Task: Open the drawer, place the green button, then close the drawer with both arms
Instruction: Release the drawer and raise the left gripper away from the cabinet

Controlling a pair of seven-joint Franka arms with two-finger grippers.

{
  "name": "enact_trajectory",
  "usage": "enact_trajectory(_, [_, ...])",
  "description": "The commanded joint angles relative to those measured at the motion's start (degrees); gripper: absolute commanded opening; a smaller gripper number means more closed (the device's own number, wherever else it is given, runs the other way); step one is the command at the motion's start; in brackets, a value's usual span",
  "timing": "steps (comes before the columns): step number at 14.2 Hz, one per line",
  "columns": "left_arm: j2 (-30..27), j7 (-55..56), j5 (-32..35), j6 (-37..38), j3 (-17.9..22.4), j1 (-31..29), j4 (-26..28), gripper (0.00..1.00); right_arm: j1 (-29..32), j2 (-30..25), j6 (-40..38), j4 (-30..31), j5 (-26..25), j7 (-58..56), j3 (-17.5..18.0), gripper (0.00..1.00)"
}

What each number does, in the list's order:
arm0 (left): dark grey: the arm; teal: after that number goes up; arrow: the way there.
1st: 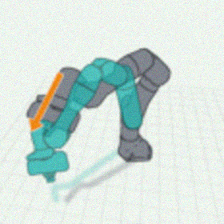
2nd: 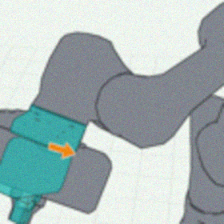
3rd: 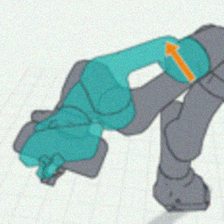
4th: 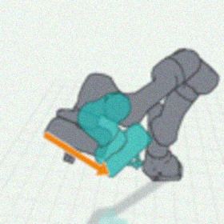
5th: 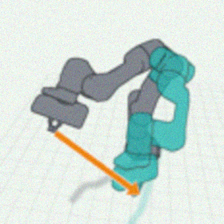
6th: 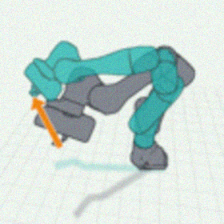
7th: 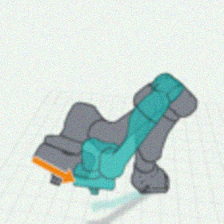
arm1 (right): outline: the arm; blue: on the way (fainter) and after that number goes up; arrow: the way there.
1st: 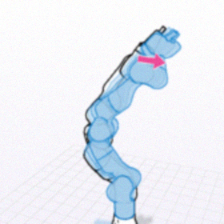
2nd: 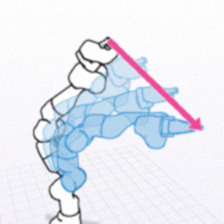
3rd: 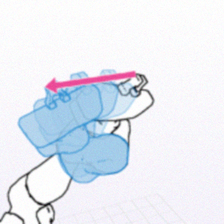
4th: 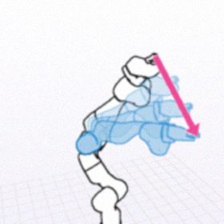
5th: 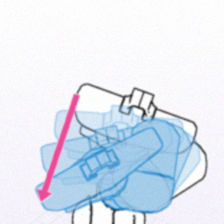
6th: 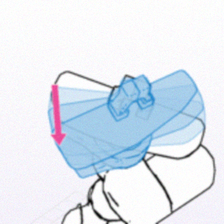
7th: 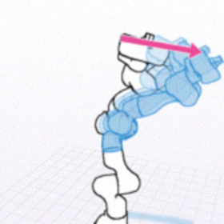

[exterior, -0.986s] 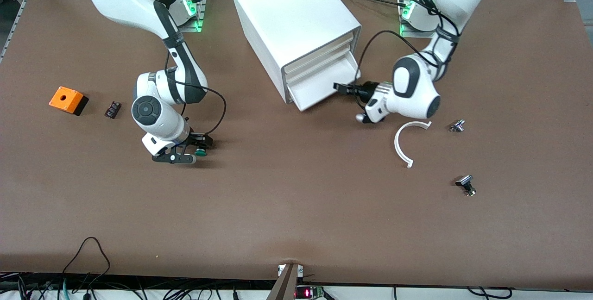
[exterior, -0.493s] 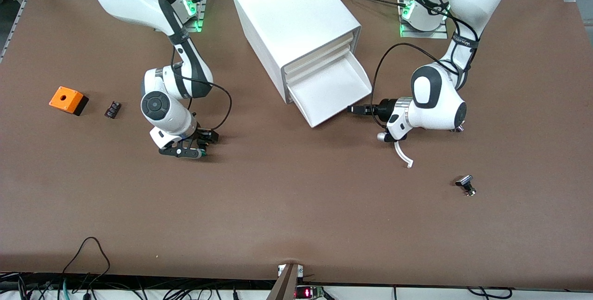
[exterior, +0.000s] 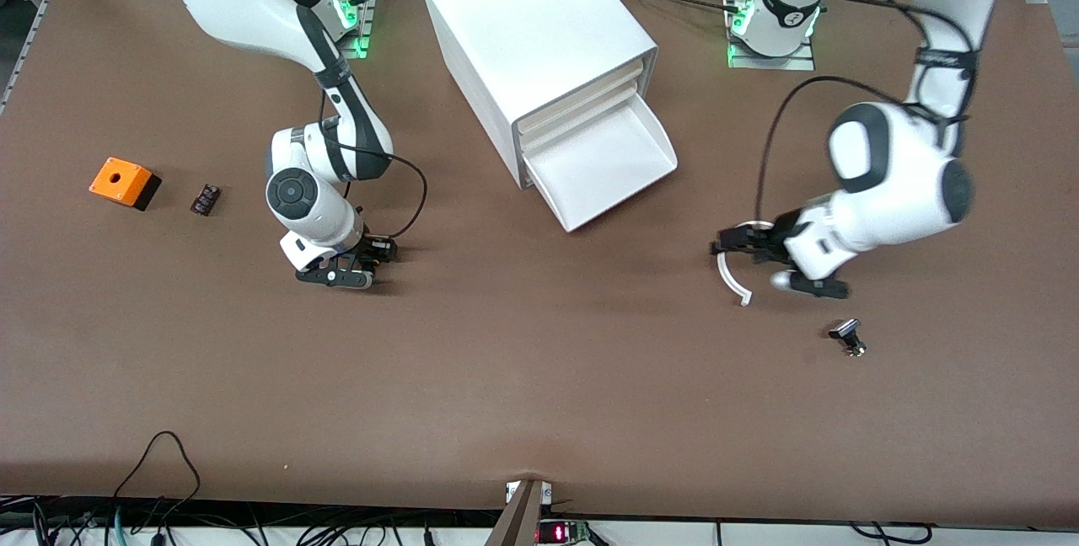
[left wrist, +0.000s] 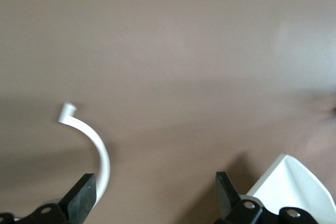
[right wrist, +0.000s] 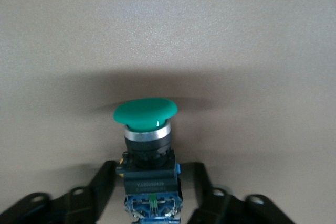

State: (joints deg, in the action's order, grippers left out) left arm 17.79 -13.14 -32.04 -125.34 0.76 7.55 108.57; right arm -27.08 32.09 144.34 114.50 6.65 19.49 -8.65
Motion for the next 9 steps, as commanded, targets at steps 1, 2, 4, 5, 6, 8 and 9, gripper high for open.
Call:
enact_trajectory(1, [-4.32, -0.05, 6.95, 3.67, -0.68, -3.05, -1.94, 1.00, 0.01, -0.71, 0.59, 0.02, 0.56, -0.07, 0.74, 0.38])
enact_trajectory(2, [-6.34, 0.04, 13.34, 7.70, -1.11, -4.98, -3.78, 1.00, 0.01, -0.89, 0.42, -0.76, 0.38, -0.59, 1.18, 0.34])
enact_trajectory(4, [-10.65, 0.22, 19.19, 16.75, -1.03, -6.05, -6.95, 1.00, 0.01, -1.50, -0.19, -1.99, 0.38, -0.42, 2.23, 0.27])
enact_trajectory(5, [-13.63, 0.30, 21.99, 20.02, -1.03, -7.19, -7.14, 1.00, 0.01, -1.68, -0.28, -3.05, 0.38, -0.42, 2.76, 0.24])
enact_trajectory(6, [-16.88, 0.30, 24.89, 22.75, -1.03, -7.28, -7.05, 1.00, 0.01, -1.94, -1.07, -4.71, 0.12, -0.60, 3.03, 0.22])
enact_trajectory(8, [-20.77, 2.22, 28.95, 30.12, -1.72, -7.11, -7.57, 1.00, 0.01, -1.94, -3.00, -10.15, -0.41, -1.12, 4.86, 0.21])
enact_trajectory(9, [-20.69, 5.20, 29.92, 33.20, -1.90, -7.02, -9.75, 1.00, 0.01, -1.86, -4.05, -13.57, -2.76, -2.08, 6.01, 0.21])
